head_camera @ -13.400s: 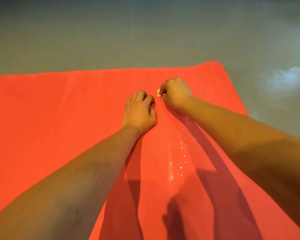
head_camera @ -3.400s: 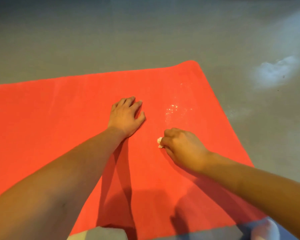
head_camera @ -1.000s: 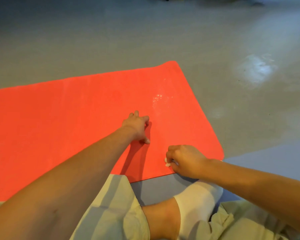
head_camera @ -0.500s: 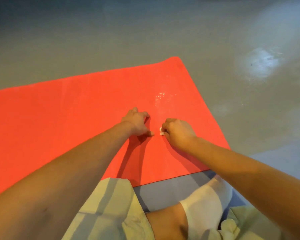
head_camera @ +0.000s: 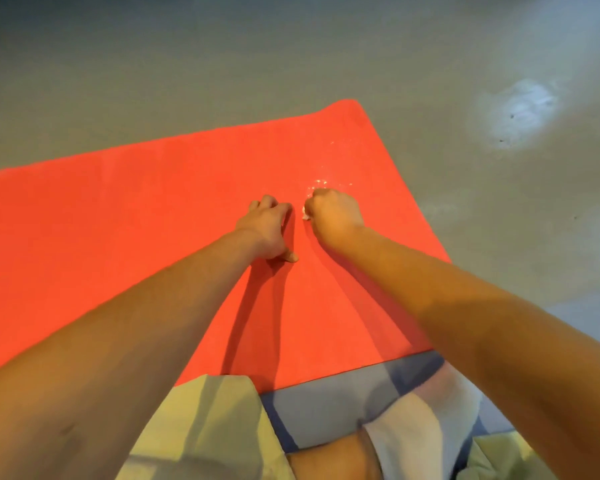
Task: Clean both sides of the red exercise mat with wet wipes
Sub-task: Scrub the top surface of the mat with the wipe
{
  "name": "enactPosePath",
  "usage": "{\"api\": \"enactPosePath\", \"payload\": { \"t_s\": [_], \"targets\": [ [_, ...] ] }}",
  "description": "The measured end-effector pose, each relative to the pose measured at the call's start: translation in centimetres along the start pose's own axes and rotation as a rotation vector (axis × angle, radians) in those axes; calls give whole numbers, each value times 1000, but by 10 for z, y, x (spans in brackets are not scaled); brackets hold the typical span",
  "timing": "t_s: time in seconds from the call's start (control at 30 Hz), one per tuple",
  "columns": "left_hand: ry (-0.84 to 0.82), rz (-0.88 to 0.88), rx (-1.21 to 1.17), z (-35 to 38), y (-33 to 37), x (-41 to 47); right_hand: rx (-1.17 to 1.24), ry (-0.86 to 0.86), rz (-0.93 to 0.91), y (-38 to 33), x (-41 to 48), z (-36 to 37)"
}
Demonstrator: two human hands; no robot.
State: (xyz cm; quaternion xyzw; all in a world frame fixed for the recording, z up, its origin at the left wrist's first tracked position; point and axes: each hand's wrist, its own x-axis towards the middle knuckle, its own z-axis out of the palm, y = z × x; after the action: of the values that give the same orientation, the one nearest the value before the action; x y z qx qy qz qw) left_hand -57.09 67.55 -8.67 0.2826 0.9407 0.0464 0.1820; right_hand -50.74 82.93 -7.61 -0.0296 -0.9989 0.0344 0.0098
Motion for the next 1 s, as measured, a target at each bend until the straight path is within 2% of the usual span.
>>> {"api": "enactPosePath", "payload": {
  "t_s": [0.1,0.17,0.23,0.33,0.5,0.77,0.9,1.0],
  "targets": [
    [-40,-34,-1,-8,-1,11,3,-12,15,-2,-3,-2],
    [-2,-48,-98,-10,-5,21,20,-10,-24,0,-26,1],
    [105,-45,-171,-6,-8,30,57,-16,-93,5,-56,5],
    [316,-2,-157,12,-9,37,96,-8,-165,16,-78,8],
    [611,41,-113,45,-7,41,98,49,-130,18,-35,13],
    [653,-2,-156,44,-14,63,40,63,-47,35,109,15],
    [626,-23,-142,37,-17,77,55,54,-64,37,106,10],
    [615,-31,-139,35,-18,84,71,52,-164,41,66,11]
  ]
}}
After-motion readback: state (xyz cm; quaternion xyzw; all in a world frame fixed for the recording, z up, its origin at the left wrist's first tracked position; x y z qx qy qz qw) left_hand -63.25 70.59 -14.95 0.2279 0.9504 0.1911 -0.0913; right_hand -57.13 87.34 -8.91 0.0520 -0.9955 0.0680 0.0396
